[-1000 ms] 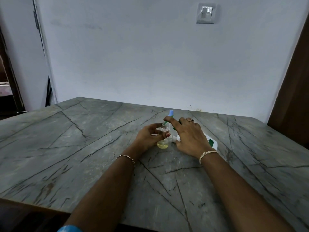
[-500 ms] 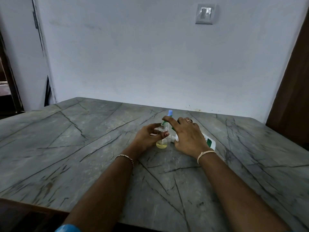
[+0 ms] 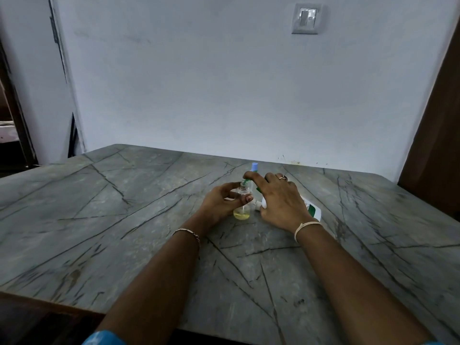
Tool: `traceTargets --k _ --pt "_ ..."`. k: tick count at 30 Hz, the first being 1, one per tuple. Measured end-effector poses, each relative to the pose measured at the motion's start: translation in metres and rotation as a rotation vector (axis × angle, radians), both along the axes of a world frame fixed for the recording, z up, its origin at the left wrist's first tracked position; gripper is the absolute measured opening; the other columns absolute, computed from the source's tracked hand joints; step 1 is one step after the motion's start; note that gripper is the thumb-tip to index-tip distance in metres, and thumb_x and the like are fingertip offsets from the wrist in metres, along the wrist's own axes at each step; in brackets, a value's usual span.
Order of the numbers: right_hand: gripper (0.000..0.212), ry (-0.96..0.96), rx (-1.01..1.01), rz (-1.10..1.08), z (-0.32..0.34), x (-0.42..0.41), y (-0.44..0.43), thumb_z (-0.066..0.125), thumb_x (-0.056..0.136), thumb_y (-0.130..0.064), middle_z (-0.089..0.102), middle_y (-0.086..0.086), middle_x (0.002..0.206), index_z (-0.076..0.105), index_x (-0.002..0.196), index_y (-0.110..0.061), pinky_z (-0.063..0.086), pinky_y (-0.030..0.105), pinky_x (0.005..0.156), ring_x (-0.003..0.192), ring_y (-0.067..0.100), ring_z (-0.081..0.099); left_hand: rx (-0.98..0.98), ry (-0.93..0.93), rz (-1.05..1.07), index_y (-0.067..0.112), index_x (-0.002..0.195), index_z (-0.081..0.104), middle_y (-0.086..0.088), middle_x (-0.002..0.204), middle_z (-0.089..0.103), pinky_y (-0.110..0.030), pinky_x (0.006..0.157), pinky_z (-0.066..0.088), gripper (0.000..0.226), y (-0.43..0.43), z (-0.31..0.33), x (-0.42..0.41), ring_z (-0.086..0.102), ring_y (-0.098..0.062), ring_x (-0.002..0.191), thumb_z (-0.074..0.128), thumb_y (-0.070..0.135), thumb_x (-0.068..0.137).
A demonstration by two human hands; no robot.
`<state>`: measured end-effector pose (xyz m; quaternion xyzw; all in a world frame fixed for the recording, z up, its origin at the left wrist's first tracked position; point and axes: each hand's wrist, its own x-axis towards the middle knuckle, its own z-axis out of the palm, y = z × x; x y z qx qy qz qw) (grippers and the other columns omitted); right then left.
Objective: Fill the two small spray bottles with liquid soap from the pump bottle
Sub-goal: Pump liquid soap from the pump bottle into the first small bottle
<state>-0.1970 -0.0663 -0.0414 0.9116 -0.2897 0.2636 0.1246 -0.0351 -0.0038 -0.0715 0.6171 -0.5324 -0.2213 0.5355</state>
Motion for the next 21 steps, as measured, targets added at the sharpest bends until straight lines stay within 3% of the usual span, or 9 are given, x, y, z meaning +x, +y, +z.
traceTargets --k 7,11,17,21 --pt "0.075 -0.023 0.031 0.007 0.0028 -0.0007 0.0006 0.066 0.075 -0.021 0.052 0.003 0.106 0.026 0.135 -0.036 0.044 0.041 0.087 0.104 0.025 0.049 0.008 0.01 -0.011 0.051 0.098 0.058 -0.004 0.103 0.072 -0.049 0.092 0.053 0.059 -0.0033 -0.002 0.0013 0.068 -0.019 0.1 0.076 0.07 0.045" --pt "0.073 -0.033 0.035 0.006 0.0025 0.0019 -0.0001 0.068 0.074 -0.021 0.053 0.003 0.108 0.028 0.134 -0.033 0.044 0.042 0.088 0.105 0.026 0.049 0.009 0.006 -0.007 0.051 0.096 0.058 -0.003 0.102 0.072 -0.049 0.093 0.052 0.054 -0.0031 -0.0015 0.0016 0.068 -0.019 0.099 0.078 0.067 0.049" --pt "0.082 0.026 -0.042 -0.016 0.0 -0.004 0.0002 0.065 0.077 -0.025 0.052 0.004 0.106 0.017 0.141 -0.04 0.044 0.04 0.086 0.104 0.025 0.049 0.01 0.024 -0.015 0.053 0.09 0.059 -0.002 0.104 0.072 -0.048 0.094 0.052 0.043 -0.0013 -0.0001 0.0011 0.067 -0.018 0.1 0.078 0.062 0.053" --pt "0.079 0.003 -0.012 -0.008 0.002 -0.0026 -0.0001 0.067 0.075 -0.023 0.052 0.003 0.106 0.021 0.138 -0.038 0.044 0.041 0.086 0.104 0.025 0.049 0.015 0.018 -0.021 0.049 0.097 0.059 -0.003 0.105 0.072 -0.047 0.094 0.052 0.055 -0.0018 0.0002 0.0004 0.067 -0.019 0.101 0.077 0.067 0.048"
